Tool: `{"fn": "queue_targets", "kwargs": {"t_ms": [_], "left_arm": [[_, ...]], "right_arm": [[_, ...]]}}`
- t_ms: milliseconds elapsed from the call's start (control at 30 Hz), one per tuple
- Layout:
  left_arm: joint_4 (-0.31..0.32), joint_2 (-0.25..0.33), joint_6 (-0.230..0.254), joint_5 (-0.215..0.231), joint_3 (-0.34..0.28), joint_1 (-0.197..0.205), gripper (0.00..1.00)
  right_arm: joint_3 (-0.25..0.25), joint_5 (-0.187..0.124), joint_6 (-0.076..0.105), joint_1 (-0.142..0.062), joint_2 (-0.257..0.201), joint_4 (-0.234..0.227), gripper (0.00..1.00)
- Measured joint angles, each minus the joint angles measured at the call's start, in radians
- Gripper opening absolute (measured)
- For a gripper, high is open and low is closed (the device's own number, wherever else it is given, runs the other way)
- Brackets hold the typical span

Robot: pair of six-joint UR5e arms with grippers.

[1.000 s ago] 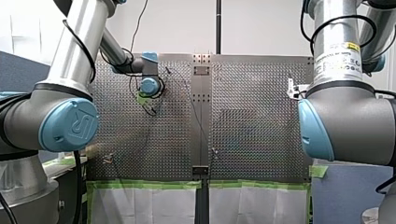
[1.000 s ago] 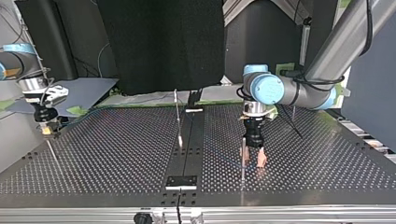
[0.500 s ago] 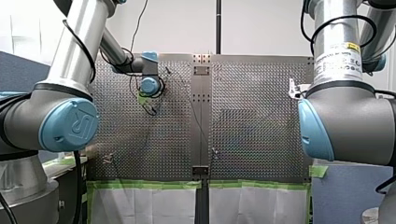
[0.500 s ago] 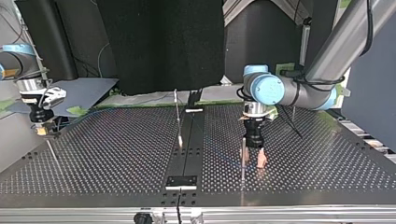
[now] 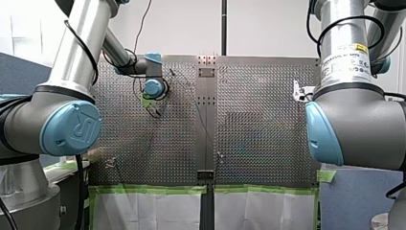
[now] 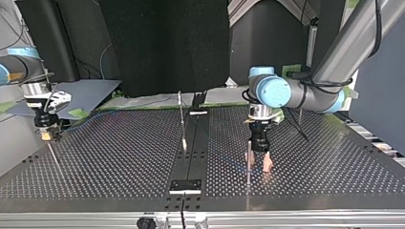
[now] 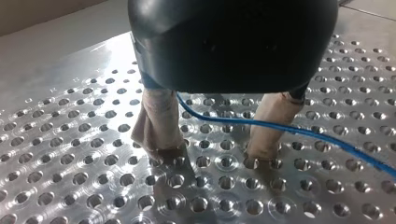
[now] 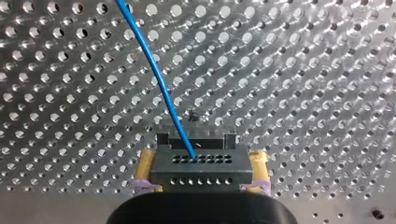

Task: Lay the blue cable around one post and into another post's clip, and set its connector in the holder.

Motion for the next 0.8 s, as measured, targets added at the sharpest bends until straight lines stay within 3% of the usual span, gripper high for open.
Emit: {"fn": "queue_targets", "kwargs": {"t_ms": [800], "left_arm": [[0.000,0.000,0.001,0.000,0.000,0.001,1.00]], "right_arm": [[-0.036,0.004,0.006,0.008,0.028,0.011,0.00]]}}
